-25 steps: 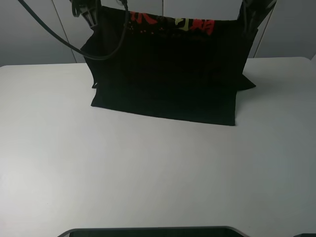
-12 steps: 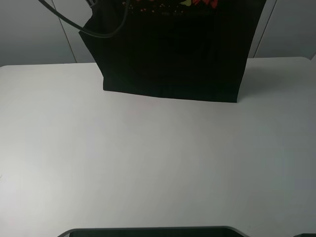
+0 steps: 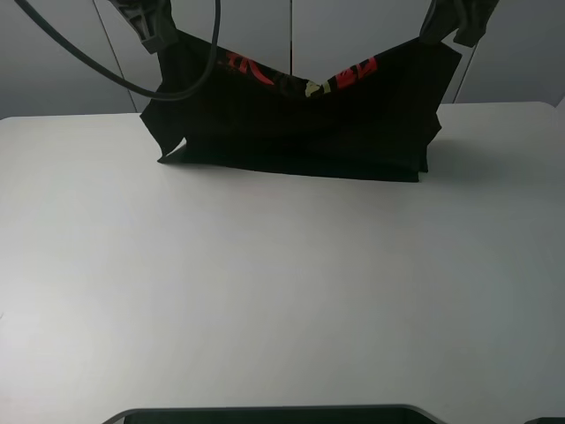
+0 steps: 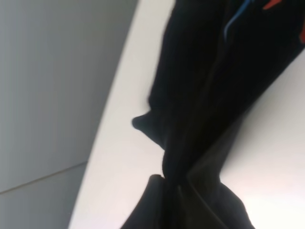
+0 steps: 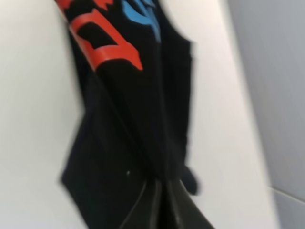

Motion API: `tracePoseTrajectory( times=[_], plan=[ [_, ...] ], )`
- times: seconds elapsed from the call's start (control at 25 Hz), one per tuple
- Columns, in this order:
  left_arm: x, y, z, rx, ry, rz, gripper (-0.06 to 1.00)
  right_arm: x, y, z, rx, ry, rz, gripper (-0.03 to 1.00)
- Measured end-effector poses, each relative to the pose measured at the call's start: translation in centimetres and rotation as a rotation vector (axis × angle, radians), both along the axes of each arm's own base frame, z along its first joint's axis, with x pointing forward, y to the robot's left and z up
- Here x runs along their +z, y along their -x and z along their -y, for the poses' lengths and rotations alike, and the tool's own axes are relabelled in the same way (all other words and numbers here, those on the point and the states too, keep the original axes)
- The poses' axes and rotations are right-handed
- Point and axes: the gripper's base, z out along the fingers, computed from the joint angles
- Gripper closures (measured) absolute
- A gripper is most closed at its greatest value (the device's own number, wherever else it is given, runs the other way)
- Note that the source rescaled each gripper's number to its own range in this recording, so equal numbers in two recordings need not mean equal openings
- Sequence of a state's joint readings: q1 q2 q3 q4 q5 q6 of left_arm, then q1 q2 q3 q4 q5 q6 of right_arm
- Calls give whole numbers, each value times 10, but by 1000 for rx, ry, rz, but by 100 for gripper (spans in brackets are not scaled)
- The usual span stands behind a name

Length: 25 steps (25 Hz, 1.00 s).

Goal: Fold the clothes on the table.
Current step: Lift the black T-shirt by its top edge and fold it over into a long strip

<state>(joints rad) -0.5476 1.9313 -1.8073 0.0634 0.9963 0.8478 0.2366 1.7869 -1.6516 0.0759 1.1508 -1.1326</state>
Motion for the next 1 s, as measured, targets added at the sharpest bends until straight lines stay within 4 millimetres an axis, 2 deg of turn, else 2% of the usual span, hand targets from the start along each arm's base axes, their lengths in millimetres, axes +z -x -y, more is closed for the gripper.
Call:
tracePoseTrajectory(
  times=[0.12,0.28,0.48,0.88,1.0],
  plan=[
    [-1,8,0,-13,-1,-79,94,-1,6,-2,9,-28,-63,96],
    [9,18,-3,-28,13,-111,94,4,11,-7,13,-80,-71,96],
    [9,37,-13,-32,-3,-154,94,5,32,-8,22,-124,-105,96],
    [-12,73,-29,-25,16,-262,94,-31,94,1,8,-135,-285,96],
    [-22,78,-32,-21,4,-290,94,-41,106,4,4,-125,-328,96]
  ],
)
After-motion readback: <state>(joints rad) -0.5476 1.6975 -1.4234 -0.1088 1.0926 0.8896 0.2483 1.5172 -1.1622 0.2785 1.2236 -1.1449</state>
